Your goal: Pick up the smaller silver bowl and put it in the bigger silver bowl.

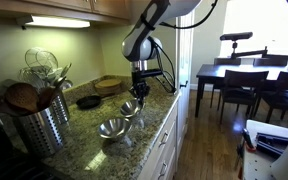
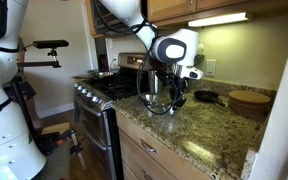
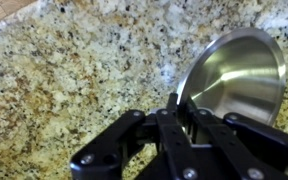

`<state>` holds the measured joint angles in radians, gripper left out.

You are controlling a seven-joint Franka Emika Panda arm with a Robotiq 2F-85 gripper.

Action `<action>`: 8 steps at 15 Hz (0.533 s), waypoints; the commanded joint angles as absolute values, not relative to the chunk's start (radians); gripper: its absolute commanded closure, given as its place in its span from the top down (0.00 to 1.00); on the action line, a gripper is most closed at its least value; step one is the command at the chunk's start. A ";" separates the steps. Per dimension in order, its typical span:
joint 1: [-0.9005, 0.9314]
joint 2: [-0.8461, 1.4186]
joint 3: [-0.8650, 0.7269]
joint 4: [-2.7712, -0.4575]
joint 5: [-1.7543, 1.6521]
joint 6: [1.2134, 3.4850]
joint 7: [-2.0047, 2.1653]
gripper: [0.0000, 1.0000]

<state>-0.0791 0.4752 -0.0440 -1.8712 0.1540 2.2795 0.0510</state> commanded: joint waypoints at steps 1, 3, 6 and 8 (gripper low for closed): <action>-0.114 0.441 -0.025 -1.905 0.208 2.278 0.001 0.08; -0.120 0.437 -0.027 -1.909 0.224 2.280 -0.006 0.08; -0.136 0.431 -0.024 -1.916 0.254 2.285 -0.027 0.08; -0.148 0.425 -0.017 -1.920 0.287 2.287 -0.053 0.08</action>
<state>-0.1106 0.4753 -0.0433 -1.8733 0.2329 2.2795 -0.0018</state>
